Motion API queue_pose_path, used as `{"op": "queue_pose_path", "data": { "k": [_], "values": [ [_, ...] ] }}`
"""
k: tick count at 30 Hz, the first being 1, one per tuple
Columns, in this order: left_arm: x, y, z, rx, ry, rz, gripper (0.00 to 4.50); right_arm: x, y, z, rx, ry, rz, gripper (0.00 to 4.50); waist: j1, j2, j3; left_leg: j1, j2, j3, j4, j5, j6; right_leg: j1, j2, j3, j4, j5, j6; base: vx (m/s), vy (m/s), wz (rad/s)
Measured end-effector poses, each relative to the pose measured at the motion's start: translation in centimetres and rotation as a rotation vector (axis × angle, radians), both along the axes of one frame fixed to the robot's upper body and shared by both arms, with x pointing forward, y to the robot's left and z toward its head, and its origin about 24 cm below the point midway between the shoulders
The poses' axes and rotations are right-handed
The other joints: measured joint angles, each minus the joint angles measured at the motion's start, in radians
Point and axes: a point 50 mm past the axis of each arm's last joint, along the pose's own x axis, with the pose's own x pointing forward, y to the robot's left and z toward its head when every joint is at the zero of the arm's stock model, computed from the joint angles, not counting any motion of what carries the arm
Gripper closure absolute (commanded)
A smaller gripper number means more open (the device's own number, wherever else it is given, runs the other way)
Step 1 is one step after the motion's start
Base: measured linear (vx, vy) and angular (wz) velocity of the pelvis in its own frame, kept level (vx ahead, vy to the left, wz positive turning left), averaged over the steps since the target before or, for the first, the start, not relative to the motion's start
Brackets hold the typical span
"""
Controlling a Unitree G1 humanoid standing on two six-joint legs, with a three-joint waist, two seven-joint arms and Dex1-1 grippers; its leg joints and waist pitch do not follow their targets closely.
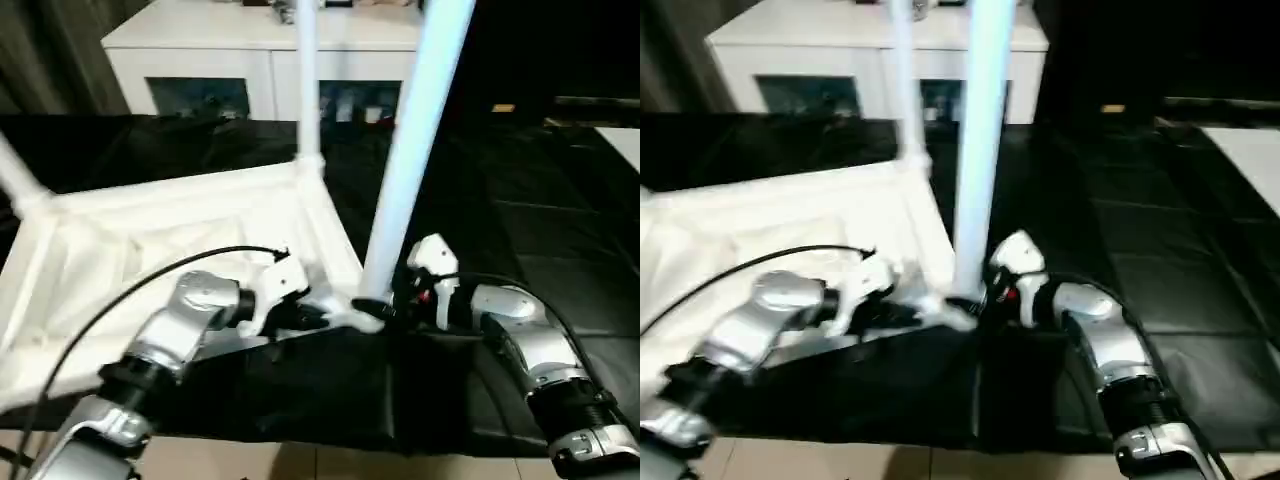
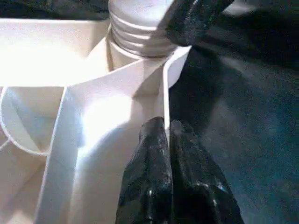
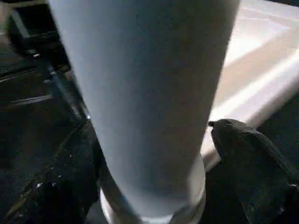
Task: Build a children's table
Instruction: Rotate leg to tighten
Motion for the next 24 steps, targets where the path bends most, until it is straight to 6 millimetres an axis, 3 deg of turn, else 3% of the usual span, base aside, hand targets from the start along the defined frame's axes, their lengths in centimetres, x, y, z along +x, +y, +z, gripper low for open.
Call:
{"op": "queue_pose_path", "data": {
  "k": [4, 17, 21, 24],
  "values": [
    [-0.18, -0.13, -0.07, 0.001, 0.010, -0.019, 4.50, -0.35, -0.12, -0.01, -0.015, 0.012, 0.055, 0.65, 0.012, 0.000, 0.000, 0.000, 0.000, 0.001, 0.001, 0.000, -0.001, 0.000, 0.000, 0.001, 0.001, 0.000, 0.000, 0.000, 0.000, 0.00],
    [-0.21, -0.12, -0.11, 0.005, 0.013, -0.022, 4.50, -0.87, -0.72, -0.56, -0.061, 0.034, 0.092, 0.65, 0.012, 0.000, 0.000, 0.001, 0.000, 0.001, 0.003, 0.000, -0.001, 0.001, 0.000, 0.002, 0.004, 0.000, 0.000, 0.000, 0.000, 0.00],
    [-0.21, -0.10, -0.11, 0.005, 0.013, -0.021, 4.50, -0.83, -0.68, -0.61, -0.059, 0.036, 0.089, 0.81, 0.011, 0.000, 0.000, 0.001, 0.000, 0.001, 0.003, 0.000, -0.001, 0.001, 0.000, 0.002, 0.005, 0.000, 0.000, 0.000, 0.000, 0.00],
    [-0.20, -0.07, -0.11, 0.006, 0.013, -0.020, 4.50, -0.84, -0.59, -0.64, -0.055, 0.037, 0.090, 1.17, 0.011, 0.000, 0.000, 0.001, 0.000, 0.001, 0.003, 0.000, -0.001, 0.001, 0.000, 0.002, 0.005, 0.000, 0.000, 0.000, 0.000, 0.00]
  ]
}}
